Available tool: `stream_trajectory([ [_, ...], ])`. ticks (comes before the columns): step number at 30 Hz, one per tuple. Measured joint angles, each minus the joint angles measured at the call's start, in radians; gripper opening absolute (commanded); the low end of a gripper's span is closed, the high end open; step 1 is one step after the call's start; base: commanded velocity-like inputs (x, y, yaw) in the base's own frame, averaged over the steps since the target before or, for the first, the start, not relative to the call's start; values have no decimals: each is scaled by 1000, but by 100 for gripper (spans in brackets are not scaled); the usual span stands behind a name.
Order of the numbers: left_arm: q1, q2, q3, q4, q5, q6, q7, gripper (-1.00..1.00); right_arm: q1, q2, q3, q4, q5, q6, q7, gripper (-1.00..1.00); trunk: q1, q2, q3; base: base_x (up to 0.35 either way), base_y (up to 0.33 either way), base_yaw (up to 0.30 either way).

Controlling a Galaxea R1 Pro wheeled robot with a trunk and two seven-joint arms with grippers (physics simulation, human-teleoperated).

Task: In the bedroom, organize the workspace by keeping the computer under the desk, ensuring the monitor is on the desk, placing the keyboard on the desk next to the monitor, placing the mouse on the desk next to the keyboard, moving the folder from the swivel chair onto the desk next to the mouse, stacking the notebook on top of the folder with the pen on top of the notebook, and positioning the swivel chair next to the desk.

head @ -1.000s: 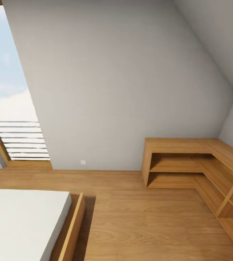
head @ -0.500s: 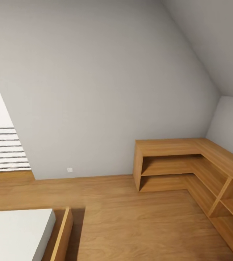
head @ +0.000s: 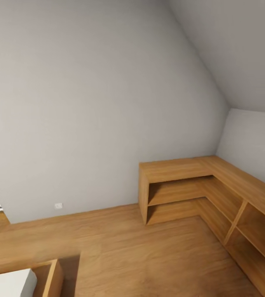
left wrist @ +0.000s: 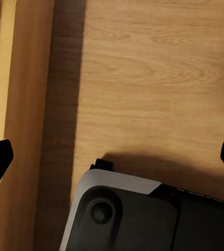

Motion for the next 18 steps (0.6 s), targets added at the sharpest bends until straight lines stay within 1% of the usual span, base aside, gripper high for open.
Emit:
stream_trajectory([
  [13,0,-1,-1,1,0,0,0,100,0,1,0,0,0,0,1,100,0,0,0,329,0,-263],
  [18,0,-1,-2,27,-1,3,1,100,0,1,0,0,0,0,1,100,0,0,0,329,0,-264],
])
